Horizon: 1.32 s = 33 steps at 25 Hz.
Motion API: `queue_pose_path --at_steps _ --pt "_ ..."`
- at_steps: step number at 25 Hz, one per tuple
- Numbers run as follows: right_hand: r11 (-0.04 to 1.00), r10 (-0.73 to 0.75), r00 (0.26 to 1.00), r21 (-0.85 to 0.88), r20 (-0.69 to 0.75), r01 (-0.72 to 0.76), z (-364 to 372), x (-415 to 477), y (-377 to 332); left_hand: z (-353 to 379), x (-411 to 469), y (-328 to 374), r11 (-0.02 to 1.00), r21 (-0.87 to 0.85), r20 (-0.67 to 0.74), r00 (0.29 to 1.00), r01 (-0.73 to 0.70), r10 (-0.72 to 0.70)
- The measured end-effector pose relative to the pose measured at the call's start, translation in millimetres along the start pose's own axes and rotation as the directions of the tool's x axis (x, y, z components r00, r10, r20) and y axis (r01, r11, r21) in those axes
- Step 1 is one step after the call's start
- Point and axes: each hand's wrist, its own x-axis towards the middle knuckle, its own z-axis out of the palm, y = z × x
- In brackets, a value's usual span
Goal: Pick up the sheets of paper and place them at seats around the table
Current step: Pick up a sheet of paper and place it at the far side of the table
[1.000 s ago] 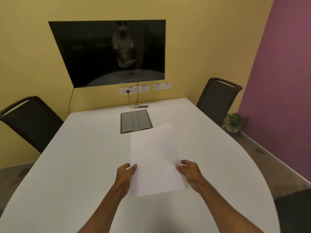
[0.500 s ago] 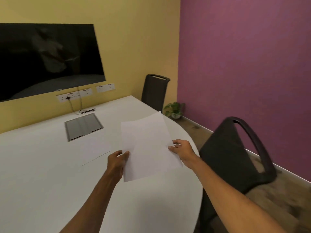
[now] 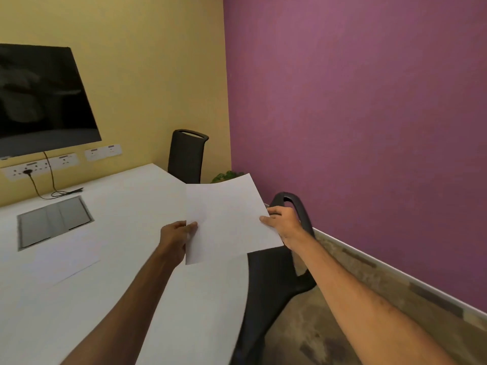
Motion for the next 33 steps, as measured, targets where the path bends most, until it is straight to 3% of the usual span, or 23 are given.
queue_pose_path --at_steps 7,14,21,33 --pt "1.000 0.021 1.000 -0.012 0.018 -0.021 -86.5 44.1 4.3 96.4 7.0 -12.0 1.000 0.019 -0.066 0.998 -0.009 0.010" --pt "0.999 0.050 0.999 -0.004 0.014 -0.050 -122.7 118.1 12.1 155.2 57.8 -10.5 0.999 0.044 -0.108 0.994 0.024 -0.019" --pt "0.998 0.052 0.990 -0.031 0.131 -0.049 -110.0 238.8 13.6 177.1 149.8 -6.5 1.000 -0.002 -0.212 0.977 0.014 -0.014" --pt "0.990 0.140 0.918 -0.031 0.370 -0.139 -60.7 451.2 23.0 202.4 297.0 -11.5 0.991 -0.131 -0.454 0.888 0.021 -0.079"
